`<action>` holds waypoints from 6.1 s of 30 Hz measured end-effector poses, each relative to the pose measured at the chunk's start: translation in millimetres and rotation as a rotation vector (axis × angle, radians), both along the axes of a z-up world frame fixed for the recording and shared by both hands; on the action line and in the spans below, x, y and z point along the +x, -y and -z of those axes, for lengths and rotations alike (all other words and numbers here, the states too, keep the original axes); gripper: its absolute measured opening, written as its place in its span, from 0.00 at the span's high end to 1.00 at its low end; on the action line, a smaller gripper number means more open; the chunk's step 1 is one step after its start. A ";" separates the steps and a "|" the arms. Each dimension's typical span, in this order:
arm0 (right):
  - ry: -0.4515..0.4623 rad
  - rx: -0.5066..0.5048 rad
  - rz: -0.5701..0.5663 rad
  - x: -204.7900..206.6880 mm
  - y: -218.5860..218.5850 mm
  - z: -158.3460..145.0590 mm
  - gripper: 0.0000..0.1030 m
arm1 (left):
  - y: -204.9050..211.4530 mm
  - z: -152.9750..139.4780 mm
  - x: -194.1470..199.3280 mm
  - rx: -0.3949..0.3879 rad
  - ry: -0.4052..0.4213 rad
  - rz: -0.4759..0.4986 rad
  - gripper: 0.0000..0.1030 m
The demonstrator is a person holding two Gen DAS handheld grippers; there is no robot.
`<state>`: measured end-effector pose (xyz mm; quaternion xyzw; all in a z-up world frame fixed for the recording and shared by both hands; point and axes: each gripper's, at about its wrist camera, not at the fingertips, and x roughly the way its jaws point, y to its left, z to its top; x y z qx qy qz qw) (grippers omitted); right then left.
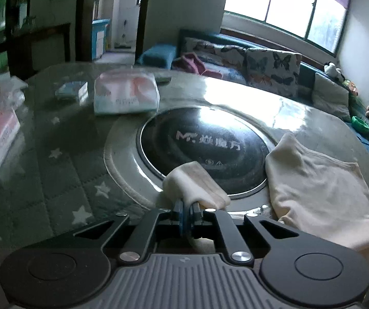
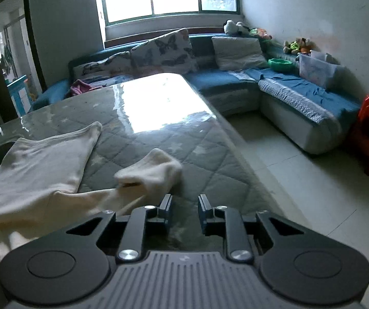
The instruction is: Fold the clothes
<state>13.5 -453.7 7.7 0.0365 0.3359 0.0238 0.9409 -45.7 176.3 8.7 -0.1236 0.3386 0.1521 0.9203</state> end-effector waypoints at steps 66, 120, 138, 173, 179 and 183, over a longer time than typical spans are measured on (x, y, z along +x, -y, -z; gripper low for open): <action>-0.056 -0.115 -0.670 1.4 -159.8 18.3 0.48 | 164.4 31.0 21.6 0.013 0.025 0.896 0.90; -0.134 -0.031 -0.667 12.0 -144.5 19.9 0.38 | 82.7 45.5 195.3 0.177 -0.011 0.282 0.89; -0.100 -0.137 -0.049 18.5 -6.8 21.8 0.44 | 124.2 15.0 151.2 0.148 0.031 0.410 0.91; 0.061 -0.080 -0.345 14.6 -67.9 -10.7 0.58 | 73.4 27.8 29.2 0.349 -0.024 0.240 0.73; 0.023 -0.085 -0.543 6.9 -115.7 -12.0 0.53 | 66.7 39.3 29.4 0.369 -0.043 0.259 0.72; -0.001 -0.106 -0.675 -3.2 -147.6 -11.4 0.52 | 53.6 35.0 23.2 0.322 -0.015 0.203 0.94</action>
